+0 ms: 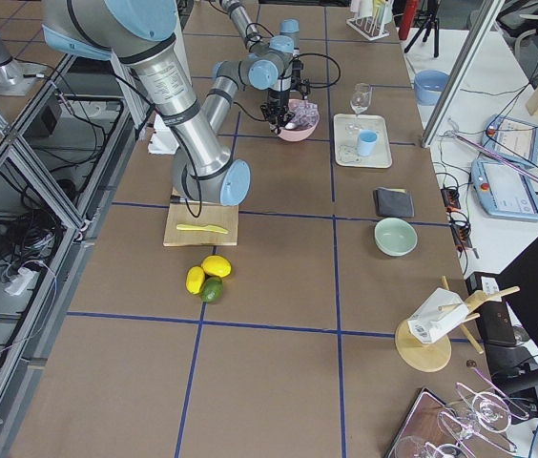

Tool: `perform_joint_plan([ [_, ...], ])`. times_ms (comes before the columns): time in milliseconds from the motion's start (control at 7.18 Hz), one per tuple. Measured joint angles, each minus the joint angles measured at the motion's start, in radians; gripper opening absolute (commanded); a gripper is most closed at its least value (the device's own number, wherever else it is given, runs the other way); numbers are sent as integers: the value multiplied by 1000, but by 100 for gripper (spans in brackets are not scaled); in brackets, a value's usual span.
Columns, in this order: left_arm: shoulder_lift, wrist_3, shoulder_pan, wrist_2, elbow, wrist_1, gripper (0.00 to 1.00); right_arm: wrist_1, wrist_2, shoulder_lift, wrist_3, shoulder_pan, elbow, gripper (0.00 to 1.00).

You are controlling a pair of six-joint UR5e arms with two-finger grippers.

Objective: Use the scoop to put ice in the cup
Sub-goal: 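Drag the scoop through the ice toward the left gripper, filling it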

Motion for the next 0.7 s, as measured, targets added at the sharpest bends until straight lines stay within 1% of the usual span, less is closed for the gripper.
perform_joint_plan([
  [139,0,0,-1,-1,-2,0,100,54,15,-22,30,0,6,0],
  [557,0,0,-2,-1,-5,1,100,112,33,-45,104,0,36,0],
  [696,0,0,-3,-1,-6,2,100,170,33,-68,143,-3,38,0],
])
